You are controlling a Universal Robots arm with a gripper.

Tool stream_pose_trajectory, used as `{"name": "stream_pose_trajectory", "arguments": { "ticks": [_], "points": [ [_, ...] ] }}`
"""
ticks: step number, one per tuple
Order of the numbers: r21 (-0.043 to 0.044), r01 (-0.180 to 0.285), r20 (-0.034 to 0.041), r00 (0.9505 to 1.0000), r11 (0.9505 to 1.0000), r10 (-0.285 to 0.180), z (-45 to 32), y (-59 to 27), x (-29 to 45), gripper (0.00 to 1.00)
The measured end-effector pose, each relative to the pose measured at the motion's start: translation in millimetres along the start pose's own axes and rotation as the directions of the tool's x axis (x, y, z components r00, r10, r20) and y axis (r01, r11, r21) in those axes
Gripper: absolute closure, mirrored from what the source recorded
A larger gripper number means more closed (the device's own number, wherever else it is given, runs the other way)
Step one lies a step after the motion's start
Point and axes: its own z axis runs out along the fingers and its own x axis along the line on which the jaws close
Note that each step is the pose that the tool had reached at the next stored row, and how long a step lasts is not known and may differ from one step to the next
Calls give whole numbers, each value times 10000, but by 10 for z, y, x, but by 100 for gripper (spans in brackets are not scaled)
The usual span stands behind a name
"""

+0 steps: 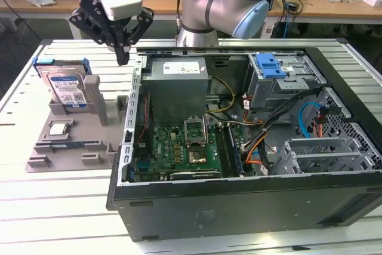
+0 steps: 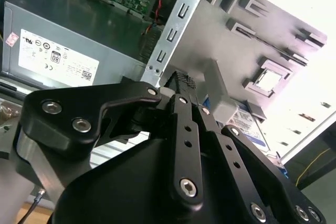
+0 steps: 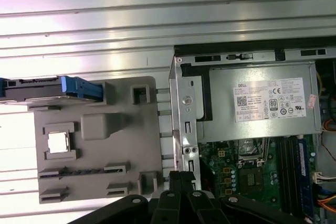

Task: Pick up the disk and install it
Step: 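Reach for the disk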

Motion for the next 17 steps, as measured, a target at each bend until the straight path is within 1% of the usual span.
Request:
{"name": "stream_pose_trajectory", "arguments": {
  "ticks": [10,17],
  "points": [
    [0,0,1,10000,10000,0,-4,-13,170,89],
    [1,-1,0,10000,10000,1,-7,-20,269,89]
  ]
}}
